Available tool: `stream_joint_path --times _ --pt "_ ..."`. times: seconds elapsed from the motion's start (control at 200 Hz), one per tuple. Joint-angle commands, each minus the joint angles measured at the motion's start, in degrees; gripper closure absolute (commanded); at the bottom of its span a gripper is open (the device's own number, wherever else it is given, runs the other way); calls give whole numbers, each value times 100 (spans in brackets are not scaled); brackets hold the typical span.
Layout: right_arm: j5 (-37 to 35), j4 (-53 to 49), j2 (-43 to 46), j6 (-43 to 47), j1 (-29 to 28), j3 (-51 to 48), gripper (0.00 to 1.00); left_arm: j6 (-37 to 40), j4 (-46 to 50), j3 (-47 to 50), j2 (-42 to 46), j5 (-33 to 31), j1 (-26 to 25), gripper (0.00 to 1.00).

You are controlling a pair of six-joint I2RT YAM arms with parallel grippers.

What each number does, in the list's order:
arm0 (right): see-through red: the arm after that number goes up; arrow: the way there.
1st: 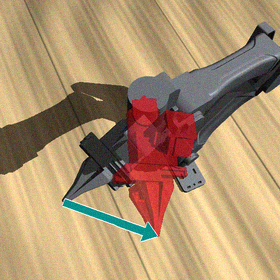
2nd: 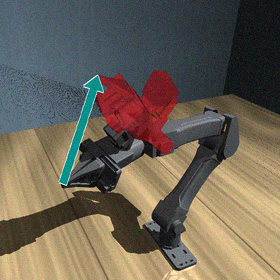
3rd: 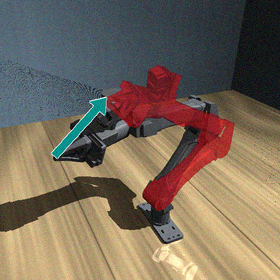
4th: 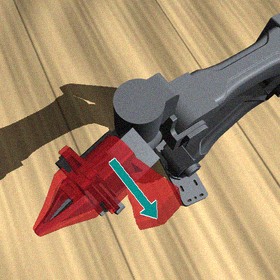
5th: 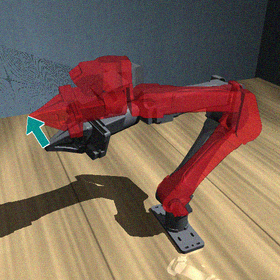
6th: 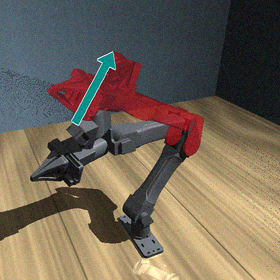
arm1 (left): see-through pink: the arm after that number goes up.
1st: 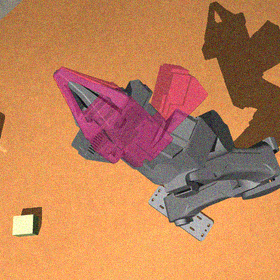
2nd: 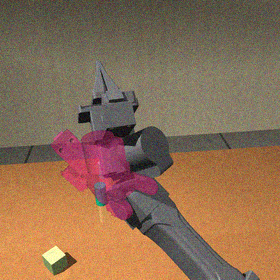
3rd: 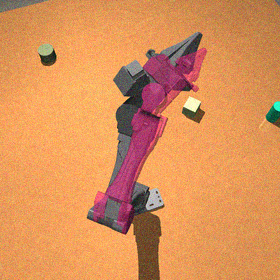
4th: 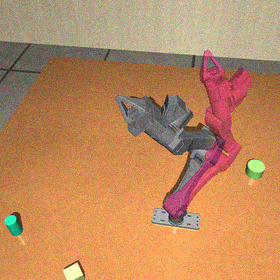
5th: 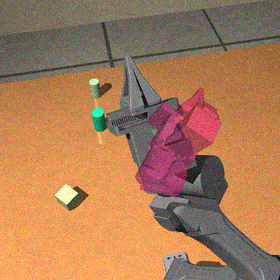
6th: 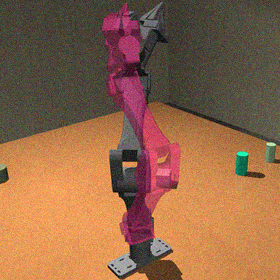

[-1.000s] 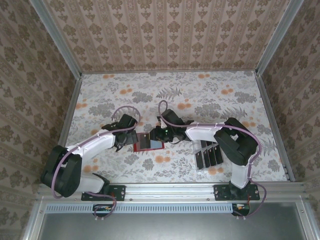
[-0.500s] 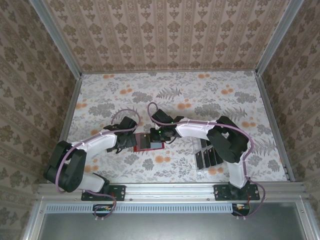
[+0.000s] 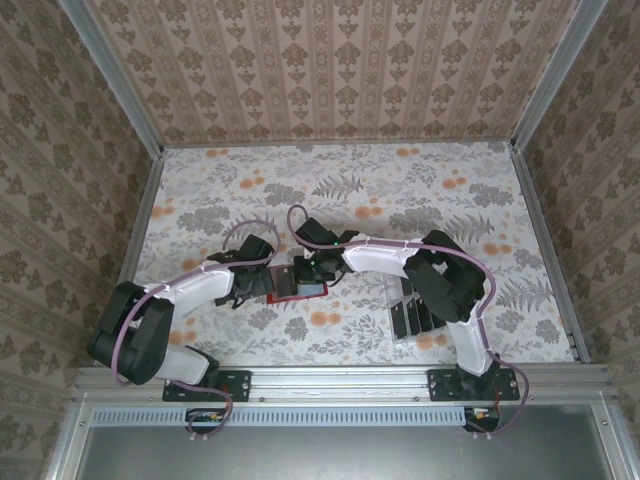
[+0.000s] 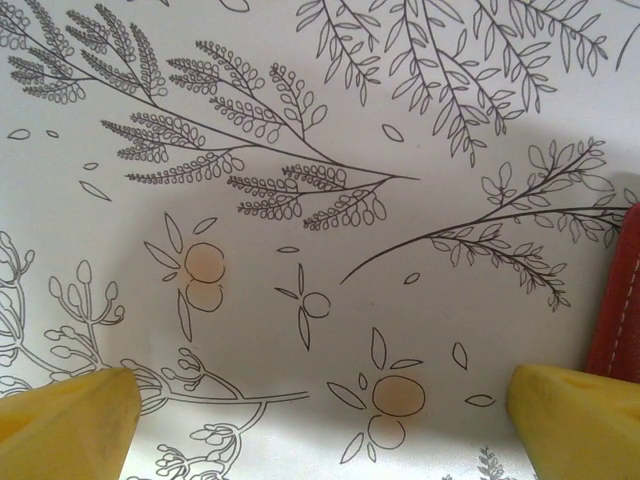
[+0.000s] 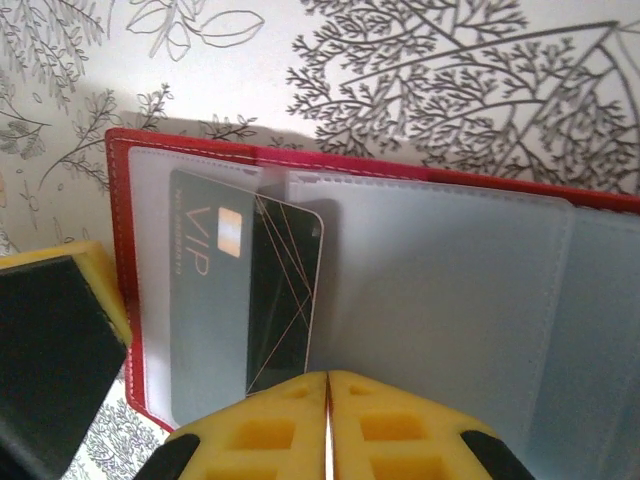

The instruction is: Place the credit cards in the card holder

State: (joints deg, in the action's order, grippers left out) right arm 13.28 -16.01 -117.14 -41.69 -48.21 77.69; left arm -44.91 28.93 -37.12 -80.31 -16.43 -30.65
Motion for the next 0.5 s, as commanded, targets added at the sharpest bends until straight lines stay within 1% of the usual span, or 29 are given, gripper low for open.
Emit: stream_joint_path --times 0.0,0.37,0.495 --pt "8 -196 -176 100 -84 209 89 -41 -50 131 -105 98 33 0" --pt "118 -352 -491 136 -246 687 90 -20 -132 145 -100 164 16 0" --pt "-49 -437 -353 214 -233 579 89 4 -124 122 -102 166 16 0"
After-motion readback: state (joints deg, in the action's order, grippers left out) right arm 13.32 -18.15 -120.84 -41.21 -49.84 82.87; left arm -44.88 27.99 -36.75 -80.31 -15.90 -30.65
